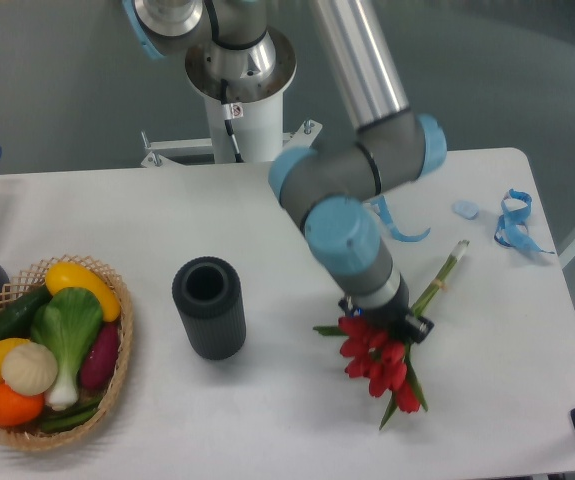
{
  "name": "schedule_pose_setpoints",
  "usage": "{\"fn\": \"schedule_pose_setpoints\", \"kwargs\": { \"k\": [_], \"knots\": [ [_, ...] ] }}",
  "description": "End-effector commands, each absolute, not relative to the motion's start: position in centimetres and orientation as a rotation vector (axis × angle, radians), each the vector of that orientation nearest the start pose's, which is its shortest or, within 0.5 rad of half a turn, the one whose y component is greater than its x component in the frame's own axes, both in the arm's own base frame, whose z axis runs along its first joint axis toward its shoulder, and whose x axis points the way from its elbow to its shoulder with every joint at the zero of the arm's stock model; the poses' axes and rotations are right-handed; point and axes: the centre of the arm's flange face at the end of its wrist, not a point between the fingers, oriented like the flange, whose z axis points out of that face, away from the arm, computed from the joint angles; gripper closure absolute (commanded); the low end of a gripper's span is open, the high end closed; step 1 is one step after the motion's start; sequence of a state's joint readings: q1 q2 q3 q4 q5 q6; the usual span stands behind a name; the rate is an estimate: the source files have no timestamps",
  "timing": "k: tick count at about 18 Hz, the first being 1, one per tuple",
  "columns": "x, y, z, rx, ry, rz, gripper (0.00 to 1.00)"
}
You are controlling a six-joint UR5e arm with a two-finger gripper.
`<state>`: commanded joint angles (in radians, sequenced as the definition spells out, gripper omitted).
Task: Place the flowers on the table
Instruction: 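Lower the tulips onto the table and open the gripper to release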
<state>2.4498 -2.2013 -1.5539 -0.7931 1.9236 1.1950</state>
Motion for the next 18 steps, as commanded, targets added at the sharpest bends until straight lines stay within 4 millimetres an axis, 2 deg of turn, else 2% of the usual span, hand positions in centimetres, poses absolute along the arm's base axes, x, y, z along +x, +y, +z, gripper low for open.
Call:
{"fn": "schedule_pose_setpoints", "kwargs": {
  "k": [3, 4, 5, 6, 7, 9, 12, 14, 16, 17, 18],
  "knots": [
    [-46.0, 51.6, 19.8, -3.290, 0.478, 0.526, 0.53],
    [-45.9, 51.6, 19.9, -3.287, 0.482, 0.526, 0.42],
    [-45.8, 51.6, 20.4, -3.281, 0.482, 0.536, 0.26],
    [-45.7, 51.7, 21.1, -3.274, 0.493, 0.550, 0.05],
    [-45.7, 51.6, 22.2, -3.259, 0.489, 0.568, 0.00],
    [-45.3, 51.4, 25.0, -3.228, 0.479, 0.611, 0.00],
    [-44.5, 50.8, 30.8, -3.156, 0.504, 0.682, 0.00],
    [-44.5, 49.5, 34.1, -3.143, 0.487, 0.636, 0.00],
    [-46.1, 47.7, 36.2, -3.143, 0.437, 0.533, 0.00],
    [-46.9, 46.0, 39.6, -3.126, 0.412, 0.461, 0.00],
    [-47.7, 44.7, 41.7, -3.116, 0.432, 0.399, 0.00]
  ]
}}
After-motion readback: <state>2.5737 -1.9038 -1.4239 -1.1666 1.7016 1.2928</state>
